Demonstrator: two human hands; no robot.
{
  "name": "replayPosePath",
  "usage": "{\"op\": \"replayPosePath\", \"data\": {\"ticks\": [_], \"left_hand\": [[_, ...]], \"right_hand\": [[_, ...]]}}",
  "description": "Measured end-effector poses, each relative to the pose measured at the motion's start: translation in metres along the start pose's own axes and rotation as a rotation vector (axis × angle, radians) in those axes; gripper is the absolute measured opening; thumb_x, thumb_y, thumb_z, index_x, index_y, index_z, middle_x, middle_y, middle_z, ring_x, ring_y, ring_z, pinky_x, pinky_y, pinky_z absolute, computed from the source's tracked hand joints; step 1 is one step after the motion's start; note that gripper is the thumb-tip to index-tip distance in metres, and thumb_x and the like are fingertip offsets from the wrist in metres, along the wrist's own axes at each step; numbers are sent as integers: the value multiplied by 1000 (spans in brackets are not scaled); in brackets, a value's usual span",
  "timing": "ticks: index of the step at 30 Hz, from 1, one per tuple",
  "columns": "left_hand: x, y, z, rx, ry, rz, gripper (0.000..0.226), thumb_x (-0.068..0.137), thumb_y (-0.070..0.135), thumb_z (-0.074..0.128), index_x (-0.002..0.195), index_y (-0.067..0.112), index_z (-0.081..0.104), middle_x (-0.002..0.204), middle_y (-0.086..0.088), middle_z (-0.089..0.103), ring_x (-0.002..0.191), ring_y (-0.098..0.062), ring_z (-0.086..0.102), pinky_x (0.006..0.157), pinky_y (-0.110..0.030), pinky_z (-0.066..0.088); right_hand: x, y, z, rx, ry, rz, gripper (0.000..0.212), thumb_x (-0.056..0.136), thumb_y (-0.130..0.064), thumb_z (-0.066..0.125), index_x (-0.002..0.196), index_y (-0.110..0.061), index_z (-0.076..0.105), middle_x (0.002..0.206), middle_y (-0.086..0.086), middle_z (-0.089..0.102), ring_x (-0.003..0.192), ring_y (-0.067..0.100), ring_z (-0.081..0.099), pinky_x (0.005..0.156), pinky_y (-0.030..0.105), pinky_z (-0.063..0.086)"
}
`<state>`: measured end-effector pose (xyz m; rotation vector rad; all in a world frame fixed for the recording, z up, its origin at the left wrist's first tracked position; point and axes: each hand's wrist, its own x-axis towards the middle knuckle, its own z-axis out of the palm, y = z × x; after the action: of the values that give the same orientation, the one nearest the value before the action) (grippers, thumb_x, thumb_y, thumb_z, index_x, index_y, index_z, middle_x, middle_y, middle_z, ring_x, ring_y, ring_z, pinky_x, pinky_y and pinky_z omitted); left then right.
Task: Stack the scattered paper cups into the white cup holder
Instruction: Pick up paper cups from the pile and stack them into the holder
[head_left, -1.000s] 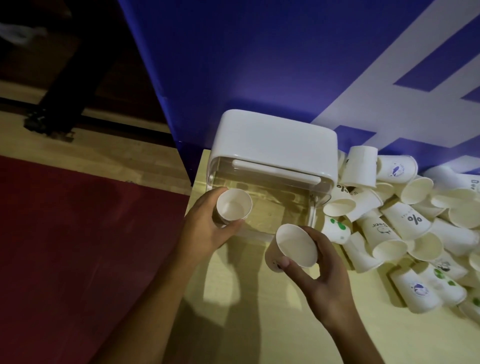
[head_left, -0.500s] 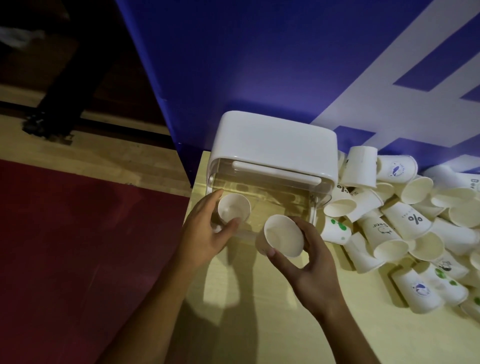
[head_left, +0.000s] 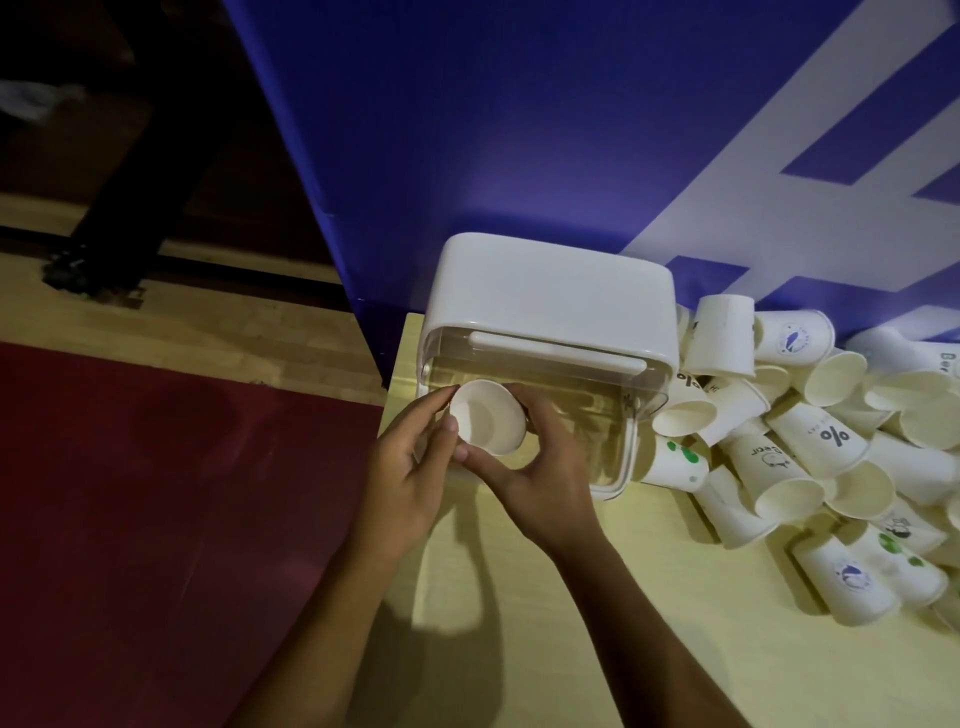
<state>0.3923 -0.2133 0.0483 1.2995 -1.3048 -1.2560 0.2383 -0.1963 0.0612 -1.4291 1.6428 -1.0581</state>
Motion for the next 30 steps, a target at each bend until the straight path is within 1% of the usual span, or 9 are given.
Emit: {"op": "replayPosePath", "data": {"ticks": [4, 7, 13, 16, 19, 22, 26, 28, 30], "left_hand": [[5, -11, -2, 72, -3, -7, 32, 107, 16, 56, 137, 18, 66, 128, 13, 70, 122, -2, 64, 97, -21, 53], [8, -20, -4, 147, -11, 10, 32, 106, 12, 56, 136, 18, 67, 126, 16, 69, 119, 1, 63, 92, -13, 50], [15, -41, -8, 313, -32, 3, 35, 105, 15, 59, 140, 17, 65, 138, 10, 65, 129, -1, 58, 102, -12, 46], [16, -45, -8, 366, -41, -8, 36, 104, 17, 61, 140, 19, 64, 140, 12, 63, 130, 1, 57, 104, -16, 47], [14, -41, -7, 379, -41, 8, 35, 103, 12, 62, 137, 20, 65, 130, 23, 62, 121, 15, 54, 94, -3, 42], [13, -37, -5, 379, -38, 4, 36, 102, 12, 62, 134, 28, 65, 125, 32, 60, 117, 17, 55, 91, -3, 42], [2, -17, -1, 425, 49, 95, 33, 100, 14, 66, 133, 17, 67, 132, 14, 63, 120, 10, 56, 98, -3, 39], [-13, 2, 11, 444, 77, 201, 27, 101, 15, 65, 128, 12, 68, 131, 5, 65, 121, 0, 57, 100, -5, 37], [-29, 22, 33, 427, 32, 274, 28, 99, 26, 63, 124, 14, 69, 129, 8, 64, 123, 0, 56, 102, -7, 37]], "right_hand": [[6, 14, 6, -101, -43, 20, 69, 77, -61, 83, 134, -32, 58, 127, -19, 64, 115, 3, 60, 92, 28, 53], [11, 27, 10, -188, -65, 31, 79, 75, -68, 79, 140, -28, 57, 134, -14, 63, 121, 8, 58, 97, 38, 53], [15, 33, 16, -275, -102, 57, 85, 74, -62, 84, 145, -24, 54, 140, -6, 62, 126, 12, 53, 99, 27, 41], [14, 39, 18, -296, -113, 75, 92, 73, -61, 86, 149, -23, 51, 146, -4, 59, 133, 15, 51, 105, 30, 41], [14, 41, 19, -301, -126, 98, 94, 74, -61, 86, 152, -24, 48, 151, -4, 55, 137, 16, 48, 112, 39, 43], [14, 38, 17, -291, -145, 117, 99, 73, -62, 85, 155, -25, 43, 153, -4, 53, 139, 17, 47, 114, 42, 43], [1, 33, 0, -275, -138, 136, 107, 72, -69, 81, 160, -29, 34, 157, -3, 48, 142, 16, 43, 115, 37, 41], [-18, 36, -20, -282, -107, 142, 97, 80, -68, 76, 159, -31, 35, 158, -6, 46, 143, 13, 42, 115, 34, 40], [-44, 45, -44, -291, -47, 153, 84, 86, -66, 71, 156, -32, 41, 155, -9, 50, 141, 9, 44, 114, 28, 41]]}}
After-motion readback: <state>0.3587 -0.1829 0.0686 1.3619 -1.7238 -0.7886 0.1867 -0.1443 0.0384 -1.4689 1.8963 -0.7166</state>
